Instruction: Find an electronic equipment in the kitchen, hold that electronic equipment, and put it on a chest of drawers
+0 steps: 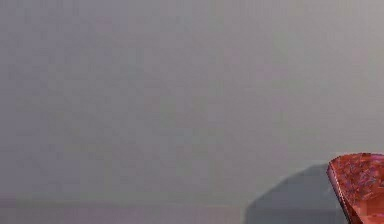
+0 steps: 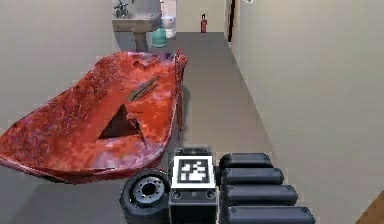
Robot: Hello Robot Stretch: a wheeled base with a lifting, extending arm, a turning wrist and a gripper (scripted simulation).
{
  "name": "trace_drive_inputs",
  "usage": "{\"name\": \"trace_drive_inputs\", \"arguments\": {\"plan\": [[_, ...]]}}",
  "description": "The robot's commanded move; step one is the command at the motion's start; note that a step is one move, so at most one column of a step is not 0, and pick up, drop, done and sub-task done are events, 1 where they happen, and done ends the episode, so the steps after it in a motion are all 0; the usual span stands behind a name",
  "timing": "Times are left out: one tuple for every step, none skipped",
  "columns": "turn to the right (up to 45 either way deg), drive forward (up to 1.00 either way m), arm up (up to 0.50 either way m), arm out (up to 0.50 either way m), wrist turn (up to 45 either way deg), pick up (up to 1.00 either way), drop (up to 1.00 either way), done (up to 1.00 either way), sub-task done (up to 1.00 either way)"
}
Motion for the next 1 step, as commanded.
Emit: {"name": "trace_drive_inputs", "arguments": {"plan": [[45.0,0.00,0.00,0.00,0.0,0.00,0.00,0.00,0.00]]}}
